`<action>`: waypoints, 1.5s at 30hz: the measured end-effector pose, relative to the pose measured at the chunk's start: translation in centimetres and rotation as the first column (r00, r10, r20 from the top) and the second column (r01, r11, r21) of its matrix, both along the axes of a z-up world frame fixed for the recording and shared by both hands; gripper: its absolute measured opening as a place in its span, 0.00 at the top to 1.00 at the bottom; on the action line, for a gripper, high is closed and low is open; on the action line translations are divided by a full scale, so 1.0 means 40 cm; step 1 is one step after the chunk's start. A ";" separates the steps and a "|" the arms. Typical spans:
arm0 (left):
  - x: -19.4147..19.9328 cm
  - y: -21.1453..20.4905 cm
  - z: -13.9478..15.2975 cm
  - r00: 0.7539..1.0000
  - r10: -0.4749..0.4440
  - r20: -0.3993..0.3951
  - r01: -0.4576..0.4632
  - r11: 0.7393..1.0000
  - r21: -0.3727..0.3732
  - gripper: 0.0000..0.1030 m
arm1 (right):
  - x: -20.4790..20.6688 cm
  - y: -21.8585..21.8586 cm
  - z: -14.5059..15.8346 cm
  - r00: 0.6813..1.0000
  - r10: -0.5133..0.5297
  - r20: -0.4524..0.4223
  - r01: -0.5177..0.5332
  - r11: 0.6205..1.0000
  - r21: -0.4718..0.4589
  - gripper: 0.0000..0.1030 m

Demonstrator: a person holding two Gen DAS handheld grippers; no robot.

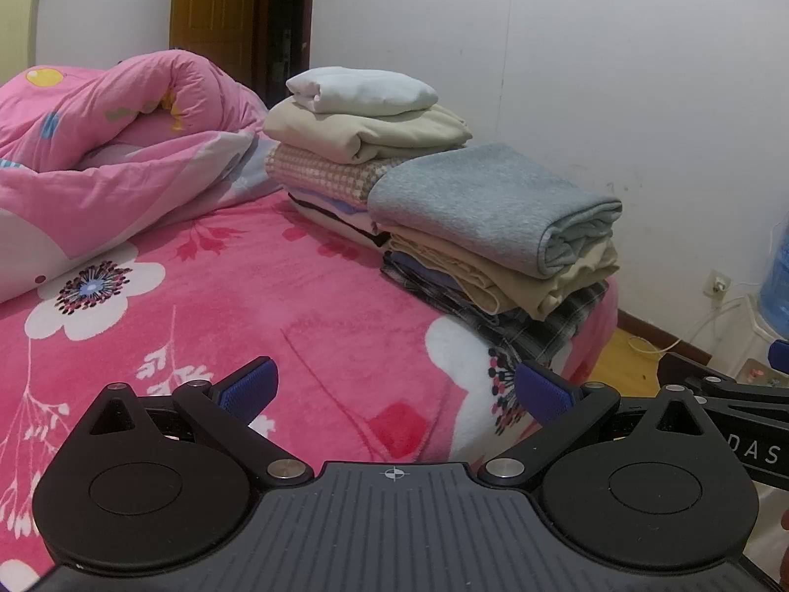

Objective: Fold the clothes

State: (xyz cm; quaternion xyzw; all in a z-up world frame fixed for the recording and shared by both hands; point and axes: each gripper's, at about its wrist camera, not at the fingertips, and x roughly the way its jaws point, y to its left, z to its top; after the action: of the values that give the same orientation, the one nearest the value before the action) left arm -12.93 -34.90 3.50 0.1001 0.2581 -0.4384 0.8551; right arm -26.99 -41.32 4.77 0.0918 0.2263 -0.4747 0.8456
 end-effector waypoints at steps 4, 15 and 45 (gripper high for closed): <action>0.000 0.001 -0.001 1.000 0.002 -0.001 -0.002 1.000 0.001 0.00 | 0.001 0.000 0.000 1.000 0.002 0.000 -0.002 1.000 0.000 0.00; 0.003 0.003 -0.002 1.000 0.006 -0.002 -0.006 1.000 0.001 0.00 | 0.003 0.004 0.002 1.000 0.002 0.000 -0.002 1.000 0.001 0.00; 0.003 0.006 -0.009 1.000 0.012 0.005 -0.012 1.000 0.004 0.00 | 0.009 0.004 0.003 1.000 0.007 -0.002 -0.007 1.000 0.004 0.00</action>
State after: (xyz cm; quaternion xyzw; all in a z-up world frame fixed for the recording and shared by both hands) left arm -12.81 -34.65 3.13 0.1014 0.2575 -0.4325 0.8581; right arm -26.63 -41.17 4.88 0.0921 0.2285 -0.4714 0.8468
